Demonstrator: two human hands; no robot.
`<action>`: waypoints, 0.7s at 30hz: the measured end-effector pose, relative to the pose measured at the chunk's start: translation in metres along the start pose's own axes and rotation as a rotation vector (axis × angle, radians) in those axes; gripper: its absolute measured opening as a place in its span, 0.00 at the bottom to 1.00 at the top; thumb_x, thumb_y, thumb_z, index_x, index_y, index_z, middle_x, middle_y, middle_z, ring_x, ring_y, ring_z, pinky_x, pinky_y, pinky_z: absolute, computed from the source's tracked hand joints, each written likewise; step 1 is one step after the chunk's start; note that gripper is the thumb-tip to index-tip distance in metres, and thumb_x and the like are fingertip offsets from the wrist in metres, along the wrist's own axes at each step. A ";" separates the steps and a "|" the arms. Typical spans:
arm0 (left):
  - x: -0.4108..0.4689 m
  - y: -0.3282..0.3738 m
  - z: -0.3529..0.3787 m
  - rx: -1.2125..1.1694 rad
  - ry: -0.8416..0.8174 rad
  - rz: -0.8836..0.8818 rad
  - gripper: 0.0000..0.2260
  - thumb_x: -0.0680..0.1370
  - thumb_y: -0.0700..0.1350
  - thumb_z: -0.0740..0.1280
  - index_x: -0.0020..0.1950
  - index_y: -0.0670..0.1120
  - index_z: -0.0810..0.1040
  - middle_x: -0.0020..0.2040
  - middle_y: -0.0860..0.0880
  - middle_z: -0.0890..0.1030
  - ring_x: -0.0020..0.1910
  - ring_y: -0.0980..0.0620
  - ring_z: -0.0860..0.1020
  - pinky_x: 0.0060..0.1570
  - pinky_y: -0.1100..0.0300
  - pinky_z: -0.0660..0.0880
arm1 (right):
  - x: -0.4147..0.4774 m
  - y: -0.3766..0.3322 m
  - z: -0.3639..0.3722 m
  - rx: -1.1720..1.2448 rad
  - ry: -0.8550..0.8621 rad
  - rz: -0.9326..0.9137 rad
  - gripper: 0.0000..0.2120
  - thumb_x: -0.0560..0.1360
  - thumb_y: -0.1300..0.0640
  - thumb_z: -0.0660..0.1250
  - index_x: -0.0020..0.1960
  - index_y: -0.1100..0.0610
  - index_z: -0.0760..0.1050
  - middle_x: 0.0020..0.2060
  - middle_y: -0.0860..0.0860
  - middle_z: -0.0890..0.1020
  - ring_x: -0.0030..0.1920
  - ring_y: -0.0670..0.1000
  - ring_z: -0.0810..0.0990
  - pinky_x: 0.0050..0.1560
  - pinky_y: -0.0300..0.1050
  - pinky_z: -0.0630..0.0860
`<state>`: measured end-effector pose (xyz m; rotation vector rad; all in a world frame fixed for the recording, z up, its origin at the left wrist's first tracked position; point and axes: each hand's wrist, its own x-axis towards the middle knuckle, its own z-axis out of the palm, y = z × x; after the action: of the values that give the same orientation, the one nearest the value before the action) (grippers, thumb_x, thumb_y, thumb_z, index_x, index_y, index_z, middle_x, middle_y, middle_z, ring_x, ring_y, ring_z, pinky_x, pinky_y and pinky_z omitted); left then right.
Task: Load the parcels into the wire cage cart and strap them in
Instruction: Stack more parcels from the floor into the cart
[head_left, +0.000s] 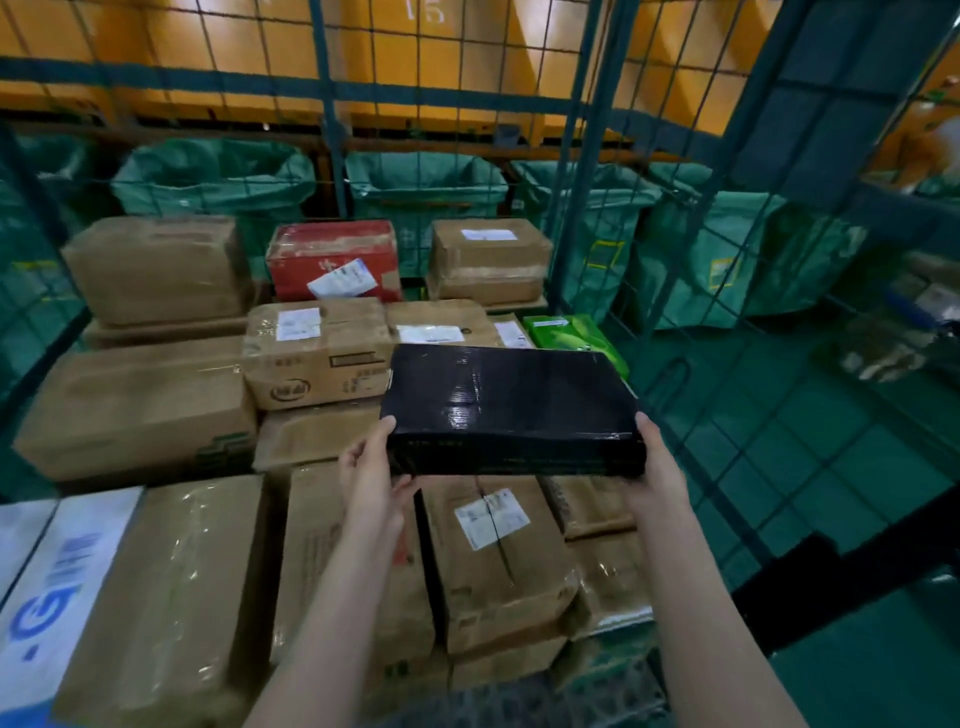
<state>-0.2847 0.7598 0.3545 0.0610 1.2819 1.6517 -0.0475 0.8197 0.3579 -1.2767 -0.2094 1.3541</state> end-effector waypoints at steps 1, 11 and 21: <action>0.007 -0.003 0.006 0.009 -0.016 -0.019 0.10 0.75 0.46 0.70 0.50 0.47 0.70 0.52 0.44 0.77 0.48 0.45 0.78 0.33 0.55 0.78 | 0.006 0.000 0.002 -0.002 -0.043 0.060 0.28 0.70 0.50 0.74 0.65 0.58 0.70 0.59 0.56 0.77 0.53 0.58 0.78 0.39 0.55 0.77; 0.054 -0.039 0.062 0.018 -0.024 -0.104 0.10 0.75 0.45 0.70 0.45 0.50 0.68 0.49 0.44 0.78 0.44 0.45 0.80 0.52 0.47 0.78 | 0.061 0.004 0.035 -0.176 -0.132 0.343 0.18 0.74 0.52 0.69 0.60 0.54 0.69 0.62 0.58 0.74 0.64 0.60 0.72 0.58 0.61 0.70; 0.114 -0.075 0.159 -0.043 0.012 -0.094 0.12 0.74 0.45 0.70 0.52 0.45 0.70 0.57 0.42 0.77 0.55 0.42 0.77 0.54 0.46 0.77 | 0.185 -0.042 0.070 -0.108 -0.105 0.222 0.25 0.72 0.58 0.71 0.66 0.60 0.68 0.59 0.60 0.76 0.44 0.57 0.78 0.23 0.48 0.77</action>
<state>-0.2019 0.9474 0.3108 -0.0347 1.2394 1.6006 -0.0183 1.0160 0.3177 -1.3504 -0.2209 1.6200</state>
